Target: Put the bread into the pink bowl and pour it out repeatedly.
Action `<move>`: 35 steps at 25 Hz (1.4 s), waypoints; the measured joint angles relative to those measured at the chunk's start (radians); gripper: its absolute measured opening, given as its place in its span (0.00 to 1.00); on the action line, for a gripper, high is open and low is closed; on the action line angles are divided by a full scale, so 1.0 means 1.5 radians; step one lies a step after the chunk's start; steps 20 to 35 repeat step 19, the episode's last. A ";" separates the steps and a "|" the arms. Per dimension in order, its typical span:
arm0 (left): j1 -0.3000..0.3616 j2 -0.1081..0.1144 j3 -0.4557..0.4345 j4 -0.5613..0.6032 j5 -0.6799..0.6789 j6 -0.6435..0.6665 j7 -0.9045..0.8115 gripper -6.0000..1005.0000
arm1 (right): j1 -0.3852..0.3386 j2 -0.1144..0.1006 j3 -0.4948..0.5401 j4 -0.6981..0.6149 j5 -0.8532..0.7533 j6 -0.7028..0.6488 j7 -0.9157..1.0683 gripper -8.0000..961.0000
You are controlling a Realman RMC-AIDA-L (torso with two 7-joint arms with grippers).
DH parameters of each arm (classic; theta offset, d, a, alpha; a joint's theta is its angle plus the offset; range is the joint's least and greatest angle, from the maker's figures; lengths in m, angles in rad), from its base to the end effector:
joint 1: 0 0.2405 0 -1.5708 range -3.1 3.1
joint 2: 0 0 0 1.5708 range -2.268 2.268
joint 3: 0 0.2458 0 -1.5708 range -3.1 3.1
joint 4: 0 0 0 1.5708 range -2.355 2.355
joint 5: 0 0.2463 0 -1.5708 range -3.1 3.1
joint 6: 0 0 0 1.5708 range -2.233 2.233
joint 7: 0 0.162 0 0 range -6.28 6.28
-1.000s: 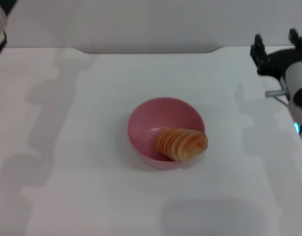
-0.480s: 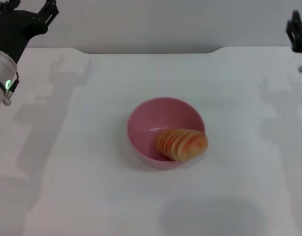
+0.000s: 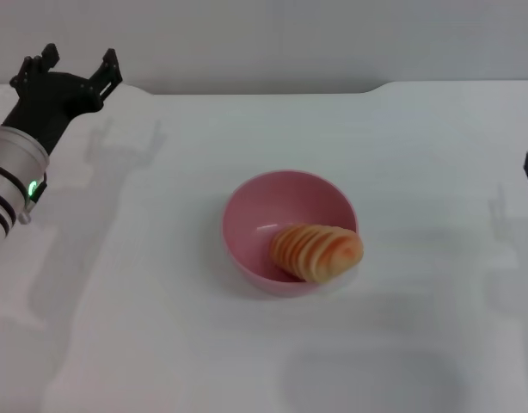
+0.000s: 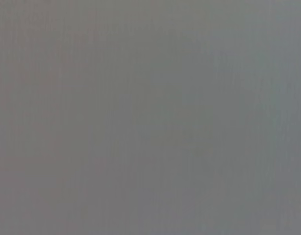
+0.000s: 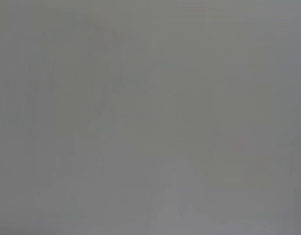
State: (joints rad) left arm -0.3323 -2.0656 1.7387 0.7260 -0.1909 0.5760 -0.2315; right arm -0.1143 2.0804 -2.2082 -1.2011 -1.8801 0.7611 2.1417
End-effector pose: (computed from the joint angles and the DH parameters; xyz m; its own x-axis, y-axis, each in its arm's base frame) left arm -0.2746 0.4299 -0.0169 0.6861 0.0545 0.7255 0.7187 -0.2056 -0.6642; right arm 0.2792 0.3159 -0.0359 0.8050 -0.1502 -0.5740 -0.5550 0.1515 -0.8180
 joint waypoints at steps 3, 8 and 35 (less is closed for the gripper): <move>0.002 0.000 0.004 -0.004 0.000 0.004 0.001 0.86 | -0.002 -0.001 -0.049 0.029 -0.014 0.085 0.025 0.71; 0.015 -0.002 0.021 -0.015 -0.004 0.041 0.017 0.86 | -0.010 -0.001 -0.062 0.031 -0.011 0.101 0.029 0.71; 0.018 -0.004 0.021 -0.015 -0.008 0.045 0.018 0.86 | -0.005 -0.003 -0.063 0.029 -0.010 0.090 0.030 0.71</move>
